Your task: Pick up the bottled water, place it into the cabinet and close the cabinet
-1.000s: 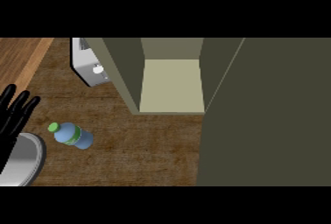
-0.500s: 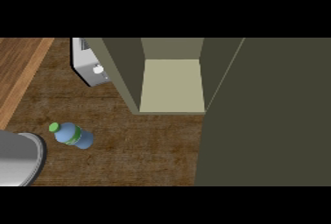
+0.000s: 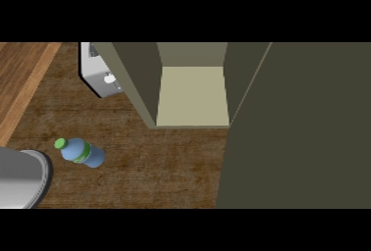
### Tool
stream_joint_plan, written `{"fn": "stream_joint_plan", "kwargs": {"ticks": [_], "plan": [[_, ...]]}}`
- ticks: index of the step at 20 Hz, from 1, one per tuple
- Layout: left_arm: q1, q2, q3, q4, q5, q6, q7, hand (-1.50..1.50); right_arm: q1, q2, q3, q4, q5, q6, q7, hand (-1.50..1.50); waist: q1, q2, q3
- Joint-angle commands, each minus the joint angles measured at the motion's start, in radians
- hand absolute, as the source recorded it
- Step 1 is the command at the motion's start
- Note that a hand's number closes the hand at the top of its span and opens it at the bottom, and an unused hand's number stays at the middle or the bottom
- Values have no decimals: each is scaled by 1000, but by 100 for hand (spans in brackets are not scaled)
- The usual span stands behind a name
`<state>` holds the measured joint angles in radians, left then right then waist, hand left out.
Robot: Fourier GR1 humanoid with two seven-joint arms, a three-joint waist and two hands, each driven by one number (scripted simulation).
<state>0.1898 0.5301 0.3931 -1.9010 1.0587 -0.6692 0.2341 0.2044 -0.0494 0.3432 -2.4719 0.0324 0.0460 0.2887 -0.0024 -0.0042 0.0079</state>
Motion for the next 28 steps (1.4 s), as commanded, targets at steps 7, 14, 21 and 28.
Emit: {"fn": "stream_joint_plan", "kwargs": {"ticks": [7,14,21,28], "plan": [[-97,15,49,180,-190,-68,6,-150,-31,16,108,-22,91,-53,62,-150,-9,5,-9],[-74,-118,27,215,-410,-85,-77,-150,-35,0,100,-65,83,-85,76,-150,-21,6,-11],[-80,-164,5,278,-527,-65,-91,-150,-23,-37,122,-48,67,-73,43,-150,-47,11,-12],[-132,-182,-5,480,-707,-144,-225,-150,-69,-25,157,-59,118,-122,109,-150,-32,7,-13]]}}
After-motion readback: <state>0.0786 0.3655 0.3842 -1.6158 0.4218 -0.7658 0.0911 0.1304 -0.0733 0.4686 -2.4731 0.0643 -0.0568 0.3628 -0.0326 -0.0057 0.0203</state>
